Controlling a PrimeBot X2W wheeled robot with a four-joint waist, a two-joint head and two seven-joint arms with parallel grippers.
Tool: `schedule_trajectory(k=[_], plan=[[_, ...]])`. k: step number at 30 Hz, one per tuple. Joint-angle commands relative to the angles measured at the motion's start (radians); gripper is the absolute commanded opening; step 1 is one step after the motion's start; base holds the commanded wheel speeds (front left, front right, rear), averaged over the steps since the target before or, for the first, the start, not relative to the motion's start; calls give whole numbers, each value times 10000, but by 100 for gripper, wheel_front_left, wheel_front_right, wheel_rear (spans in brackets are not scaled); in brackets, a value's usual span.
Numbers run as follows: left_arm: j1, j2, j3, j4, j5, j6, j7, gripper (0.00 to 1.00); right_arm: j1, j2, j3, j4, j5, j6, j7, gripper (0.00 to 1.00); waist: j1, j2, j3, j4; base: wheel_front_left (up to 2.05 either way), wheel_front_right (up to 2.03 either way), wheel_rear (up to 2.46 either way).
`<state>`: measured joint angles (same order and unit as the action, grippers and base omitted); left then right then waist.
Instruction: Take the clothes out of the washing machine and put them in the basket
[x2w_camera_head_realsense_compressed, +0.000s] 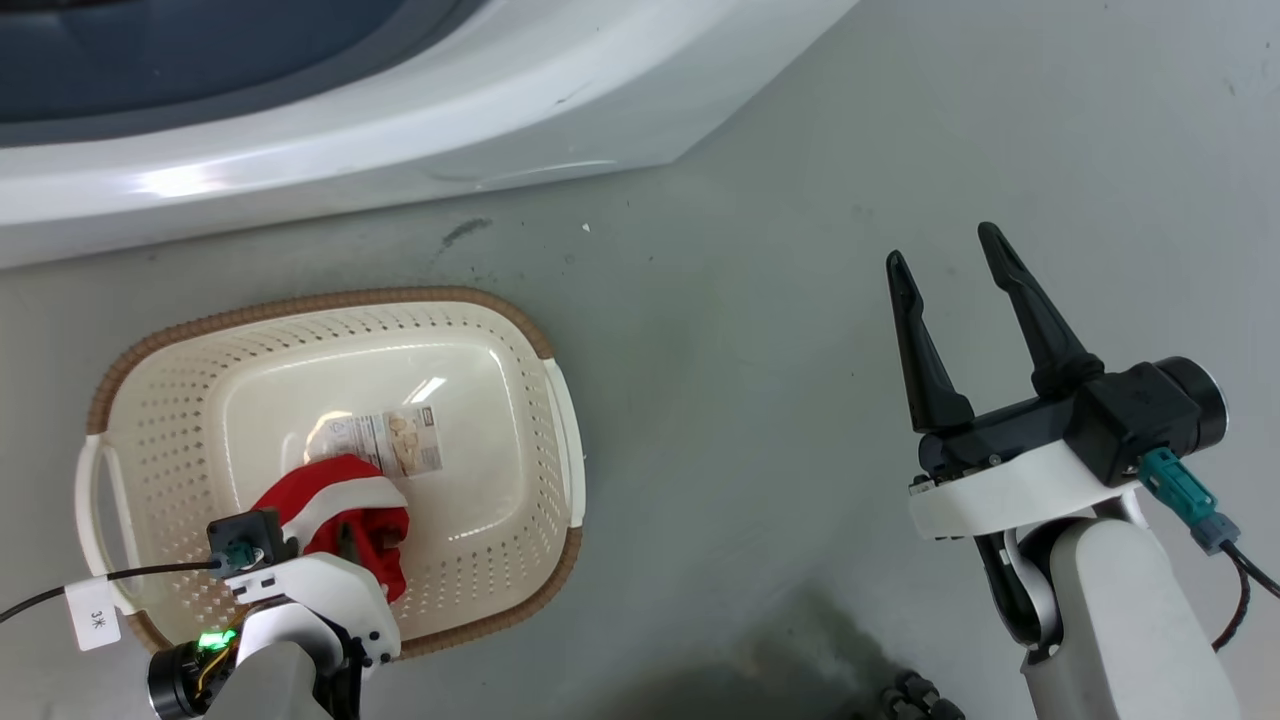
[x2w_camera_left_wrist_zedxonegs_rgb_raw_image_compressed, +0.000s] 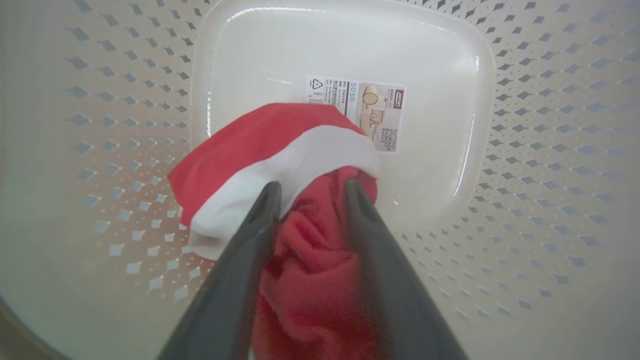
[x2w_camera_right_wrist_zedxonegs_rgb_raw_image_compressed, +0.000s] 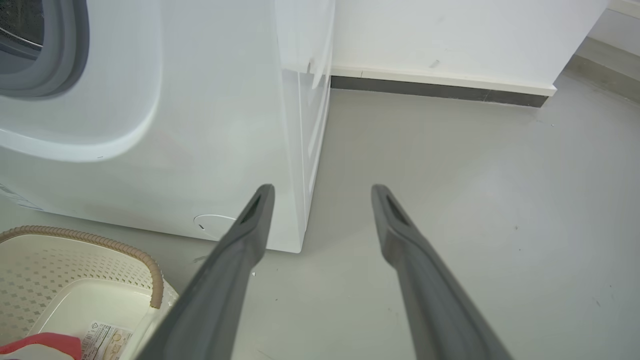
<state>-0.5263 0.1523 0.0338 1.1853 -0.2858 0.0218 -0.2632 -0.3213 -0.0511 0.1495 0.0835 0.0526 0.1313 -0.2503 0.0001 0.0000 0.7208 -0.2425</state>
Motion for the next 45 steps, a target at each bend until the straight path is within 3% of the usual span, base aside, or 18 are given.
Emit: schedule_trajectory(k=[1, 16, 27, 31, 45], plan=[[-3, 23, 49, -120, -28, 28, -24, 100, -44, 17, -7, 74, 26, -10, -64, 100, -1, 0, -358, 96, 0, 0, 0], [1569, -396, 637, -3294, 560, -175, -24, 100, 1088, 15, -313, 347, -198, -9, 160, 100, -1, 0, -3921, 646, 0, 0, 0], [1412, -488, 783, -5505, 1436, -424, -25, 100, 1768, 15, -381, -111, -157, -9, 631, 100, -1, 0, -4903, 588, 0, 0, 0], [922, -345, 682, -5490, 1635, -541, -25, 100, 1851, 14, -371, -183, -89, -9, 660, 100, -1, 0, -4891, 449, 0, 0, 0], [-2987, 1321, 221, -3066, 2198, -852, 743, 100, 1506, 18, -81, 19, 412, -9, 366, 100, -1, 0, -3960, -832, 0, 0, 0]])
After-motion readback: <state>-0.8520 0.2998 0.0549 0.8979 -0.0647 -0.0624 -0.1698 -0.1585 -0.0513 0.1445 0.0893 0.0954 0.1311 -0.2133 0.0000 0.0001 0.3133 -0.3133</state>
